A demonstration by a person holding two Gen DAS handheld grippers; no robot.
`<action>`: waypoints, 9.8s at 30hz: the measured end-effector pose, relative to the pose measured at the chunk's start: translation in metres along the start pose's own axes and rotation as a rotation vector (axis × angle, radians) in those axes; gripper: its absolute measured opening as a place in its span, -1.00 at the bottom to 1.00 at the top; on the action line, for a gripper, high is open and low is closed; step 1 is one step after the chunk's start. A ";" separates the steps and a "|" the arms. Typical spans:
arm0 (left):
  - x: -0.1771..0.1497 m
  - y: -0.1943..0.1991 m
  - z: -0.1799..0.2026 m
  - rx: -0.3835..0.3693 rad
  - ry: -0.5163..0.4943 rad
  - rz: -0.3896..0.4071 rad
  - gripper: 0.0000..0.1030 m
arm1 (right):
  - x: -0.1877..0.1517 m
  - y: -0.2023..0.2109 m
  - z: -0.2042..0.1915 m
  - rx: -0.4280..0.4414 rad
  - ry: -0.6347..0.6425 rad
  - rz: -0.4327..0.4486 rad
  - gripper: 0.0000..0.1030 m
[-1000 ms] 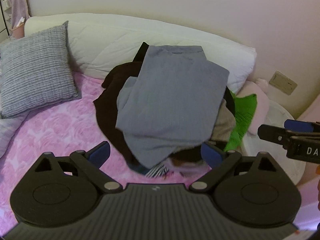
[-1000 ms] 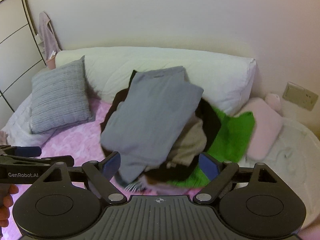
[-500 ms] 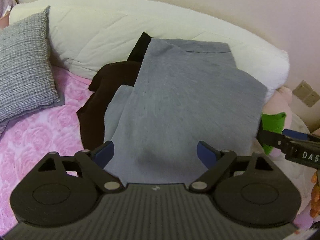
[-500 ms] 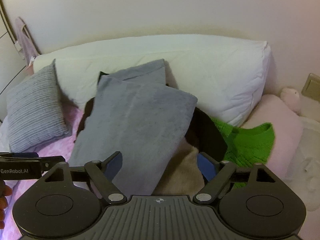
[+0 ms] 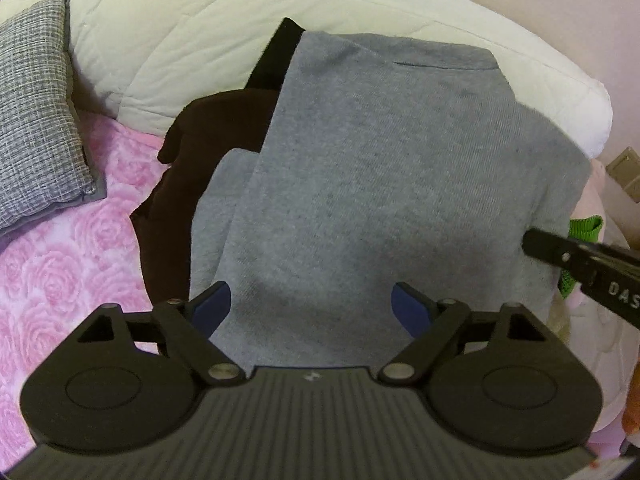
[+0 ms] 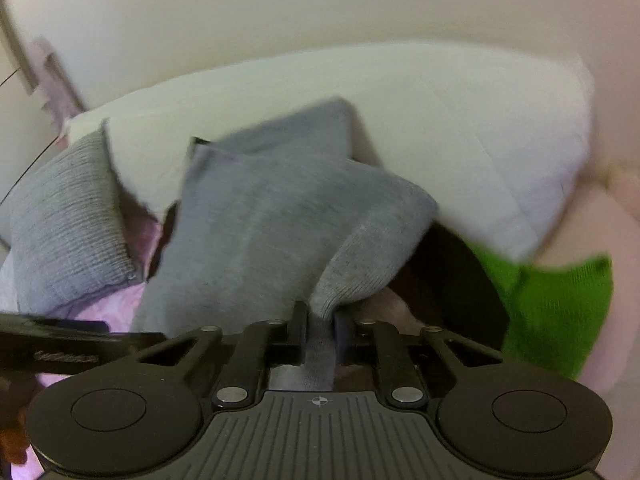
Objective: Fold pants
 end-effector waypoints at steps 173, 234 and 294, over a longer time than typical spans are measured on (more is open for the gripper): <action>-0.779 0.390 -0.422 1.057 1.199 0.085 -0.91 | -0.404 -0.023 -0.418 0.574 0.838 -0.515 0.02; -0.807 0.335 -0.250 0.752 0.693 -0.103 -0.31 | -0.580 0.054 -0.391 0.804 1.595 -0.552 -0.04; -0.820 0.231 -0.331 0.526 0.643 0.009 -0.13 | -0.534 -0.029 -0.331 0.398 0.469 -0.788 0.28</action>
Point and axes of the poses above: each gripper's, at about its wrist camera, not at the fingertips, and y roughly against the way its jaws point, z to its right, x to its top, the point moved 1 cm from there along -y, roughly the way its jaws point, and after that the axes turned 12 degrees about x, right-handed, at the moved point
